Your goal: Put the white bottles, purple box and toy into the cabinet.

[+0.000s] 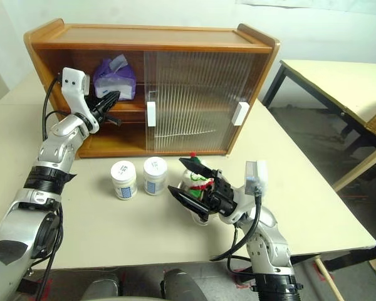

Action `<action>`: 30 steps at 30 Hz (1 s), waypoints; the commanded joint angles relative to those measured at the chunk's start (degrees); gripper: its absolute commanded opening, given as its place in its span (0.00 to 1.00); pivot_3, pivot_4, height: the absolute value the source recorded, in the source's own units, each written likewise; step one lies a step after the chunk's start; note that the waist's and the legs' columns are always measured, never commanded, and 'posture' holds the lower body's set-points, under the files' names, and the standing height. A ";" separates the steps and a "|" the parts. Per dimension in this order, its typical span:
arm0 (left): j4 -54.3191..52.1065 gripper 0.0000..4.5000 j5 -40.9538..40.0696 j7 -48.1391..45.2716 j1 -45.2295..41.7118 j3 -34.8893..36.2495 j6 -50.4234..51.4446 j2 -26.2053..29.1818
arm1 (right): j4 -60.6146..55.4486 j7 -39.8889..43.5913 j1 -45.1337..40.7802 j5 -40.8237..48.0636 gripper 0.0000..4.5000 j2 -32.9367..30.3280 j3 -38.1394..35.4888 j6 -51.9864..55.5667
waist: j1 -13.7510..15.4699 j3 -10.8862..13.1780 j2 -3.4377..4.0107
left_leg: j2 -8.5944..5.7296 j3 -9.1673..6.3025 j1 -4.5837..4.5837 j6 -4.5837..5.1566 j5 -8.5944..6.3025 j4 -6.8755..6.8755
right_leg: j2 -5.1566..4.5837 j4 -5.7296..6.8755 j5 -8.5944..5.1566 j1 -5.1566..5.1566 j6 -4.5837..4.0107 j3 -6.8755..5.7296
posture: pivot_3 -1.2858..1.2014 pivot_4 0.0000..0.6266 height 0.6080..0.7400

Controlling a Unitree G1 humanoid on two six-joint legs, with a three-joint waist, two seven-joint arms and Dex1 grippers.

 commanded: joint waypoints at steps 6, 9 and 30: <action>-12.25 0.09 -5.32 -10.11 7.29 0.41 -3.88 -0.20 | 0.03 0.16 -0.17 -0.09 1.00 -0.14 0.89 -0.40 | -0.89 0.01 -0.01 | -0.04 0.01 -0.07 -0.03 0.03 0.02 | 0.00 0.00 0.13 -0.05 -0.03 -0.01 | 0.45 0.00 1.00; -21.38 0.30 -8.52 -14.17 13.31 0.20 -0.65 1.00 | 0.87 0.72 -0.80 0.07 1.00 -0.52 0.85 -0.21 | -1.24 -0.01 0.03 | -0.04 0.03 -0.14 -0.06 0.00 0.00 | 0.00 -0.01 0.09 -0.10 -0.13 -0.03 | 0.45 0.00 1.00; -34.83 0.99 -13.80 -42.15 48.80 3.83 0.28 24.50 | 5.63 4.00 -4.35 0.45 1.00 -2.34 -0.10 -0.16 | 0.59 -0.55 0.75 | 0.15 -0.60 -0.24 -0.45 -0.25 -0.66 | -0.07 0.10 -0.04 -1.06 -1.45 -0.44 | 0.47 0.00 1.00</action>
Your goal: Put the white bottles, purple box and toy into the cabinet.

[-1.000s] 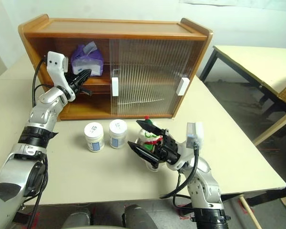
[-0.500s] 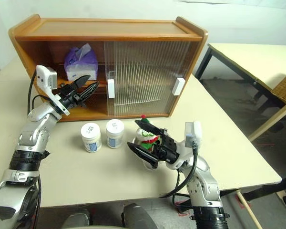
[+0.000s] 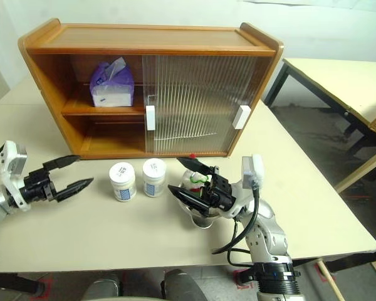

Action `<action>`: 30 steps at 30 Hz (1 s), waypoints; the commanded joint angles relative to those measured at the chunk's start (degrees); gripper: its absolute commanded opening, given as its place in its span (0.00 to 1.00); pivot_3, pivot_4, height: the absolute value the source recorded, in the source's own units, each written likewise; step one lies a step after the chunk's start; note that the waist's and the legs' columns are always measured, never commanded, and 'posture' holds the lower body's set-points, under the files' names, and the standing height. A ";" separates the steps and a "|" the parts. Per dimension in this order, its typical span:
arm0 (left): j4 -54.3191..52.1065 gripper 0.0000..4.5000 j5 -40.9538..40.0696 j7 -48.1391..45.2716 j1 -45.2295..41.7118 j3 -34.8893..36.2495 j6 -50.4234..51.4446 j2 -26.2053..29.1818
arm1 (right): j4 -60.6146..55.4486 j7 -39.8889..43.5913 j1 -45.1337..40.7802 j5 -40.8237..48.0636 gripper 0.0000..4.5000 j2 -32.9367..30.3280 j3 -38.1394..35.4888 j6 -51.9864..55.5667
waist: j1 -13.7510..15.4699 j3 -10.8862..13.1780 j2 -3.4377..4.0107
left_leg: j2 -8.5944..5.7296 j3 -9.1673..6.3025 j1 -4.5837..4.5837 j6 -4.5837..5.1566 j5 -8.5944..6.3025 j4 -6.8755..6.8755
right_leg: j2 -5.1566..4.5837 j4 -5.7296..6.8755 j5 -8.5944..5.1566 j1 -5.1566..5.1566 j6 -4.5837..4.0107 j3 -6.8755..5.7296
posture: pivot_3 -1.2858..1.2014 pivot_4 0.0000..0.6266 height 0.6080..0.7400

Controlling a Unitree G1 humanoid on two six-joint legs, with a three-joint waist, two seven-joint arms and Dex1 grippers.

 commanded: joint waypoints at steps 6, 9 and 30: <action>7.80 0.99 6.34 -3.60 -1.67 -7.26 -6.59 -2.70 | -1.22 -0.38 1.19 0.18 1.00 -0.36 -0.90 -0.13 | 0.03 -0.24 0.38 | 0.09 -0.20 -0.08 -0.02 -0.01 -0.04 | 0.01 0.05 0.08 -0.07 -0.19 -0.42 | 0.46 0.00 1.00; 12.04 0.99 6.53 -4.30 -3.34 -8.49 -7.63 -5.30 | -2.47 -0.96 2.43 0.21 1.00 -0.34 -0.89 0.11 | -0.04 -0.40 0.61 | 0.10 -0.27 -0.11 -0.02 -0.01 -0.03 | 0.00 0.05 0.07 -0.06 -0.24 -0.56 | 0.45 0.00 1.00; 26.99 0.99 17.61 0.55 -14.65 -17.51 -13.85 -15.69 | -6.34 -3.03 5.63 0.34 1.00 -1.04 -0.62 1.00 | -1.25 -0.50 0.71 | 0.04 -0.60 -0.71 0.00 0.09 0.17 | 0.02 0.01 0.00 0.11 0.01 -0.98 | 0.43 0.00 1.00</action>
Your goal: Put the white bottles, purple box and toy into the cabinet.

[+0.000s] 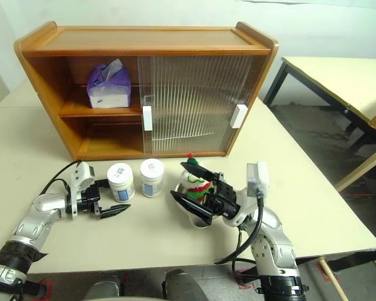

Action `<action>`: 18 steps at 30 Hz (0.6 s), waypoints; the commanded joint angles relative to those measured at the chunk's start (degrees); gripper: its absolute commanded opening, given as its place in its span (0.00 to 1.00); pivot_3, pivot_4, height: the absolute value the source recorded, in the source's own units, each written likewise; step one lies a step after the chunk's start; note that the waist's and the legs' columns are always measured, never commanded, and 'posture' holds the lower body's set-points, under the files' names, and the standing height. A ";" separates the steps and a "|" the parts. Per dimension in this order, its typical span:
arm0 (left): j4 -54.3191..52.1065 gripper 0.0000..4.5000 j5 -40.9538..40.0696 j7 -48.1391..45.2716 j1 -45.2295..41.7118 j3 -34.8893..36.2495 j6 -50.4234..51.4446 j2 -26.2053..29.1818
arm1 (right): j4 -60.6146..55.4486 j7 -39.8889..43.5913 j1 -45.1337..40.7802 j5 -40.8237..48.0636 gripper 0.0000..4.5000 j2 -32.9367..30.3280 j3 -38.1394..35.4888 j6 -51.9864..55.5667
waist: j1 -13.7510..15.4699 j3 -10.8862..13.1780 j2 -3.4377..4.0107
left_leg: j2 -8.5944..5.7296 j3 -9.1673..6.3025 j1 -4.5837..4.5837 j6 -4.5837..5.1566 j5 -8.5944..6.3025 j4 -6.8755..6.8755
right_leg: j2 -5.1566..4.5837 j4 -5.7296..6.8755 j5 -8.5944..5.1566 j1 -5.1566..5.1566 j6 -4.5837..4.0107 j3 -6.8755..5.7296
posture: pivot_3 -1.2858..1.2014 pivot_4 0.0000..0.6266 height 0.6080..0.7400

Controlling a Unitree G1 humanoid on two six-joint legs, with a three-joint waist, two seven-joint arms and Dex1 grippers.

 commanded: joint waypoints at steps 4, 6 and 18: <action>3.02 0.99 1.03 1.57 -1.73 -0.78 0.22 -2.49 | -0.99 -0.61 0.30 0.04 1.00 -0.31 0.30 0.34 | -0.13 0.00 0.00 | -0.06 -0.05 0.01 0.03 0.02 0.07 | -0.01 -0.02 -0.03 0.09 0.20 0.01 | 0.43 0.00 1.00; 3.23 0.85 1.24 1.67 -1.75 -0.77 0.18 -2.54 | -0.96 -0.69 0.21 0.00 1.00 -0.32 0.38 0.30 | -0.33 0.00 -0.01 | -0.06 -0.06 0.01 0.03 0.03 0.08 | -0.01 -0.02 -0.18 0.10 0.49 0.01 | 0.43 0.00 1.00; -1.08 0.70 -4.38 8.21 0.16 7.05 1.56 -4.24 | 0.36 0.01 -1.12 0.07 1.00 -0.52 0.77 0.56 | -0.58 0.01 -0.03 | -0.07 -0.07 -0.01 0.02 0.06 0.08 | 0.00 -0.03 -0.20 0.13 0.56 0.01 | 0.45 0.00 1.00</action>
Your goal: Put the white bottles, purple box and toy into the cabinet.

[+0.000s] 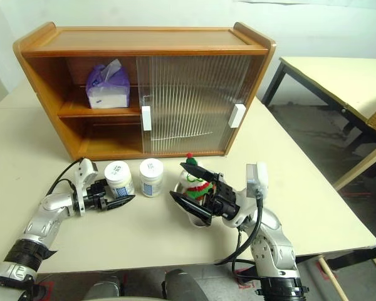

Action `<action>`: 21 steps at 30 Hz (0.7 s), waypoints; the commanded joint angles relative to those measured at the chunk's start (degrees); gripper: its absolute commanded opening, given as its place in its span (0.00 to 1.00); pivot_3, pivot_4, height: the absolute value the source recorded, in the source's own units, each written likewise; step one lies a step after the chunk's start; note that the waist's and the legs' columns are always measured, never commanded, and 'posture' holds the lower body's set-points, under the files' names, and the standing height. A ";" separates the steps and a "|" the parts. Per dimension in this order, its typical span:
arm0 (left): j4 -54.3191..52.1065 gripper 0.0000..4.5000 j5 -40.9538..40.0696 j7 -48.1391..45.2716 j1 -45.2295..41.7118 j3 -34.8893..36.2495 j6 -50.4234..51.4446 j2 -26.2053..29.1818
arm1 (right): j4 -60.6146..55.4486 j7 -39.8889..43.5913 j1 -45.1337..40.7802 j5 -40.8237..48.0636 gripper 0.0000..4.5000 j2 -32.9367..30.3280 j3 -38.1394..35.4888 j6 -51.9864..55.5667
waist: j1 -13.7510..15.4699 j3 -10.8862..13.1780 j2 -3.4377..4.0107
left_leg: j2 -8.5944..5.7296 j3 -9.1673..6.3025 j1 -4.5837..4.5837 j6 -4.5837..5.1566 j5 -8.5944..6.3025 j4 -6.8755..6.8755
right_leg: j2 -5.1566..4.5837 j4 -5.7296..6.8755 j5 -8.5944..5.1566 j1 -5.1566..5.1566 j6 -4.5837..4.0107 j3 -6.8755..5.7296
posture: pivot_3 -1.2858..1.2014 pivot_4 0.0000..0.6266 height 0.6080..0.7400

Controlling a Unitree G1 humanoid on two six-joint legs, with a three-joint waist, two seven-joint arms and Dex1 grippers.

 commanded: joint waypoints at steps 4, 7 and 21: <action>-0.45 0.70 0.96 9.55 -3.11 5.31 -0.40 0.69 | 1.09 1.48 -1.89 0.45 1.00 -0.86 0.53 1.17 | 0.29 0.04 -0.06 | -0.01 0.00 0.01 -0.06 0.10 0.00 | 0.01 0.00 0.01 0.03 0.09 -0.01 | 0.45 0.00 1.00; 0.94 0.70 1.27 15.37 -6.45 6.97 1.84 -0.54 | 1.40 1.84 -2.57 0.50 1.00 -1.02 0.24 1.54 | 0.82 0.05 -0.08 | -0.03 0.00 0.00 -0.08 0.18 0.03 | 0.01 -0.01 0.06 0.06 0.17 -0.01 | 0.45 0.00 1.00; 17.84 0.70 7.52 25.60 -21.48 4.45 5.36 -4.78 | 0.31 1.46 -2.25 0.52 1.00 -1.19 -0.19 2.37 | 1.13 0.09 -0.17 | -0.08 -0.01 0.07 -0.09 0.21 0.14 | 0.01 -0.08 0.24 0.25 0.49 0.01 | 0.45 0.00 1.00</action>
